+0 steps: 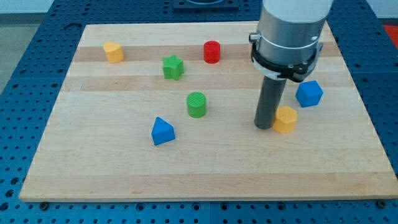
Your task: Push the yellow hexagon closer to blur cube
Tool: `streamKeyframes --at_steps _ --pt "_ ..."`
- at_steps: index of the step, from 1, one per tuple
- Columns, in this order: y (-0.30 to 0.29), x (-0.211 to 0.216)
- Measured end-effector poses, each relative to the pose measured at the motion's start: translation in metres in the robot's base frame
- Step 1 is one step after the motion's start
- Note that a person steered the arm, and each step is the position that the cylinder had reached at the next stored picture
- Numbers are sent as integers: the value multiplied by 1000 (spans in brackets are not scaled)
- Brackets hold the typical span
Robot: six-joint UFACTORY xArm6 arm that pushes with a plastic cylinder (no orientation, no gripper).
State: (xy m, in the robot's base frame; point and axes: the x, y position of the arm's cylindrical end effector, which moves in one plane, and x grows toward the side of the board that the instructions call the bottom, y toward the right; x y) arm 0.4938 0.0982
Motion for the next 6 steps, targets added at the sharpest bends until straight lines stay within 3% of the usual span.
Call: streamKeyframes --at_steps 2,3,4,5,6 --pt "-41 18" --pt "-4 34" --pt "-3 34" --pt "12 23" --pt "23 -21"
